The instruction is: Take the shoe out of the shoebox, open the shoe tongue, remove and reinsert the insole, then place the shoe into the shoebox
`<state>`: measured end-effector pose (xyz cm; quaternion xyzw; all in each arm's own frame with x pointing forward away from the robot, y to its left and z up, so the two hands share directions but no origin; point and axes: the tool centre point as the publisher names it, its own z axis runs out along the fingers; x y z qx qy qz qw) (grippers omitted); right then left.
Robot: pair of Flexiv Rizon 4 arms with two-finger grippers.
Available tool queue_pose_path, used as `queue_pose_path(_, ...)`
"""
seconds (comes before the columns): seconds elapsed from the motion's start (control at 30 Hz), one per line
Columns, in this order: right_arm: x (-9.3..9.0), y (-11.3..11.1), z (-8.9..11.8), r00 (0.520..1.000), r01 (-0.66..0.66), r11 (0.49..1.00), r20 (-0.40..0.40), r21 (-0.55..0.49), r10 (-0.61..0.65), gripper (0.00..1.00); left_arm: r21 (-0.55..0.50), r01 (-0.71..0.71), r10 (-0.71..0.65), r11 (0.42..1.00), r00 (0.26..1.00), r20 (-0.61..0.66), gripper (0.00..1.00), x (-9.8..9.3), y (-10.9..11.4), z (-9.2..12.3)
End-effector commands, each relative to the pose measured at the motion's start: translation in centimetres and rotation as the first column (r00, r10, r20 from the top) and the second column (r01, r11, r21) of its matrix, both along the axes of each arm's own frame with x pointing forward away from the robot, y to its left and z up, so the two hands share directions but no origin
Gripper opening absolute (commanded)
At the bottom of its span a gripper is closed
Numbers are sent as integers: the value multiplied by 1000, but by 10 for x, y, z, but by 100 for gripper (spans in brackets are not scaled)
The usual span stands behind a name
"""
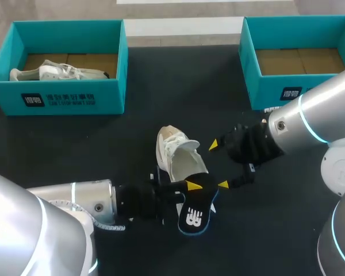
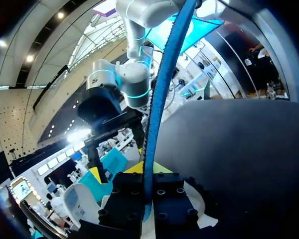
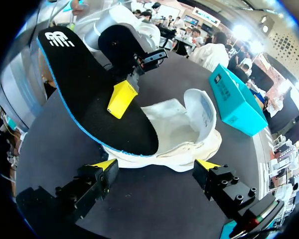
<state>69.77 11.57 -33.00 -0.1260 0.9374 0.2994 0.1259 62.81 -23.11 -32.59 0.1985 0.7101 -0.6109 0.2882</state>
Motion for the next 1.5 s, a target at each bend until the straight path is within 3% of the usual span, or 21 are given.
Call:
queue_pose_path(0.03,-1,0,0,1000,3,1000,2,-2,-3,100,7,15,-15,1000,1000,-3,0,10,3,-11)
queue_pose_path(0.87,-1,0,0,1000,3,1000,2,-2,-3,100,85,-22,20,996,1000,23,0,58,11,-44)
queue_pose_path(1.13,-1,0,0,1000,3,1000,2,-2,-3,100,81,-10,8,997,1000,16,0,53,10,-37)
queue_pose_path(1.17,-1,0,0,1000,3,1000,2,-2,-3,100,77,-10,8,997,1000,15,23,53,10,-36)
queue_pose_path(1.2,-1,0,0,1000,3,1000,2,-2,-3,100,74,-8,7,997,1000,15,35,52,10,-34)
queue_pose_path(1.5,-1,0,0,1000,3,1000,2,-2,-3,100,59,4,-6,998,999,43,37,51,10,-12)
